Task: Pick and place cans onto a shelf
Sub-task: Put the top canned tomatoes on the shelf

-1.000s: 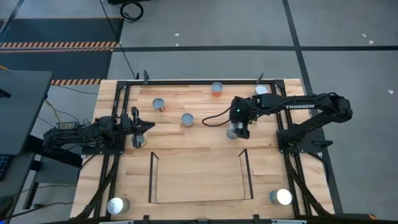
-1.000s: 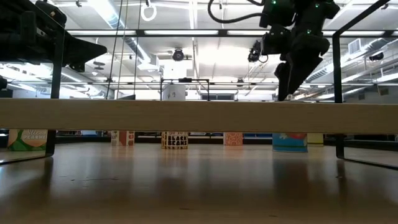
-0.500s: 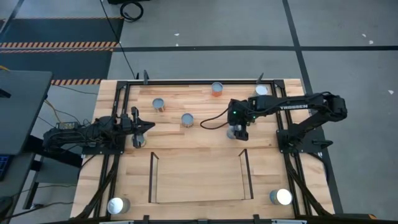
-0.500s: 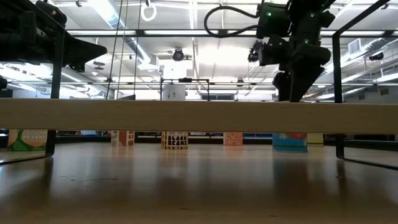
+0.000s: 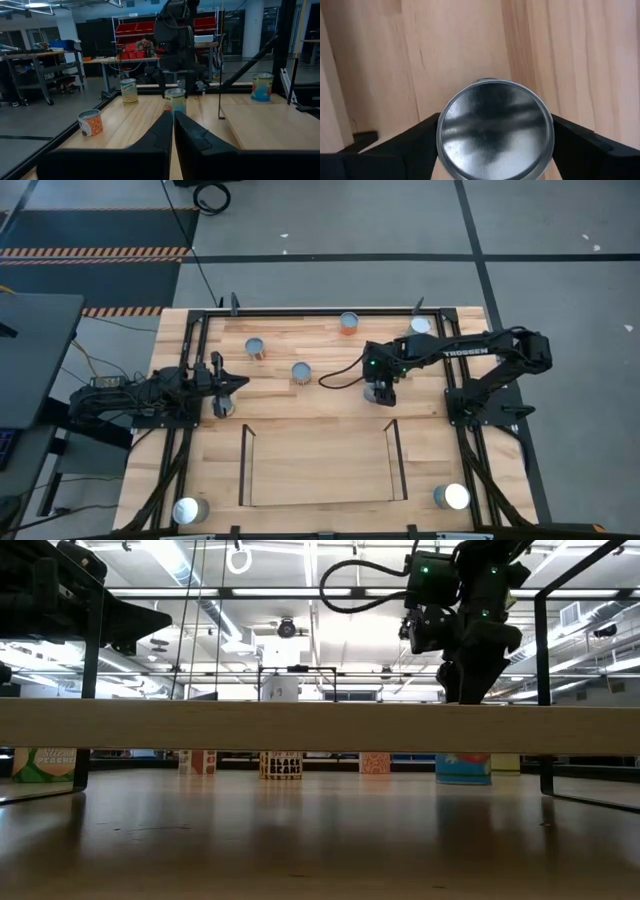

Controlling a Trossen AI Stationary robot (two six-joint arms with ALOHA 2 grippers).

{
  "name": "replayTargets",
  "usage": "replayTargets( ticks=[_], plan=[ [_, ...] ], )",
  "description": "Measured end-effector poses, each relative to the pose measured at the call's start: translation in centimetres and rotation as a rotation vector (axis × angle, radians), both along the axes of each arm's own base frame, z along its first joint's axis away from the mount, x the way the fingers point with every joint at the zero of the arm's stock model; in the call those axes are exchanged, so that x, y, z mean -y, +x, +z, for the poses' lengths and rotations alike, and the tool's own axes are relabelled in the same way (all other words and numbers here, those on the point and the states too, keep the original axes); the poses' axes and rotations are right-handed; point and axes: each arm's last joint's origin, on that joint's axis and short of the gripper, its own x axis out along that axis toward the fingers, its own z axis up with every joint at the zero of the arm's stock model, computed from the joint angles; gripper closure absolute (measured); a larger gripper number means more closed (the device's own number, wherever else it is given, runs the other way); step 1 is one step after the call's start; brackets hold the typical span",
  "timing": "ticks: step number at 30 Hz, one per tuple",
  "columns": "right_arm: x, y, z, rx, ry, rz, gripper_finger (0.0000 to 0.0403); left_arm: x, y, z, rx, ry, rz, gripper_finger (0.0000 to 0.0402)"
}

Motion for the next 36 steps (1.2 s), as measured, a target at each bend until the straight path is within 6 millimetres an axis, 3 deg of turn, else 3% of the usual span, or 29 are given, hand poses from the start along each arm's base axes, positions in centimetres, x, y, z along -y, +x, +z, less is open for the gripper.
replayTargets(
  ticks=[2,7,11,14,18,23,29,36],
  plan=[
    [-0.5,0.2,0.9,-0.004,0.014,-0.002,0.0078,0.0,0.0,0.0,0.000,0.000,0.000,0.0377],
    [-3.2,1.7,5.7,0.061,-0.002,0.023,0.0076,0.0,0.0,0.0,0.000,0.000,0.000,0.0377],
    [-6.9,2.5,9.0,0.124,0.015,0.071,0.0077,0.0,0.0,0.0,-0.001,0.000,0.000,0.0377],
    [-10.0,2.7,10.0,0.145,0.034,0.097,0.0077,0.0,0.0,0.0,-0.001,0.000,-0.001,0.0377],
    [-13.5,3.0,9.7,0.126,0.077,0.097,0.0077,0.0,0.0,0.0,-0.003,0.000,-0.001,0.0377],
    [-16.4,3.4,7.2,0.017,0.071,0.091,0.0077,0.0,0.1,-0.1,-0.011,-0.001,0.000,0.0377],
    [-17.7,4.4,4.4,-0.065,0.019,0.058,0.0076,0.0,0.1,-0.1,-0.014,-0.001,0.000,0.0377],
    [-18.1,4.4,4.2,-0.060,-0.022,0.029,0.0067,0.0,0.1,-0.1,-0.014,-0.001,0.000,0.0377]
  ],
)
